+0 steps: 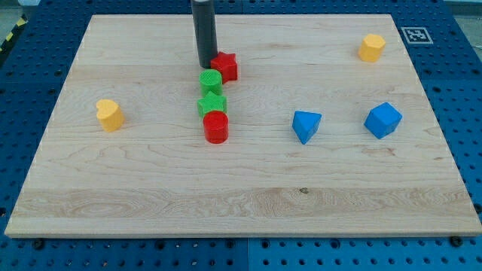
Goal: Move the red star into the top right of the green circle
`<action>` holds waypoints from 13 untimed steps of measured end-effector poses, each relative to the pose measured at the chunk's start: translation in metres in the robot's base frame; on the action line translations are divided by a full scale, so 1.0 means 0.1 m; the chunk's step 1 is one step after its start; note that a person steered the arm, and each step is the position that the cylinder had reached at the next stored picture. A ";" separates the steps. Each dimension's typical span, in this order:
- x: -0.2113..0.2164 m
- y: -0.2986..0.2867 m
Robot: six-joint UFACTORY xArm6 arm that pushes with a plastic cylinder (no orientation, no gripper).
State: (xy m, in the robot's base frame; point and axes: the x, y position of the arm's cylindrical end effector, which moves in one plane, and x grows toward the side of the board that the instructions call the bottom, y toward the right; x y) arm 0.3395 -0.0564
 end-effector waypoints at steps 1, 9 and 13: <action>-0.02 -0.03; -0.38 0.45; -0.13 -0.03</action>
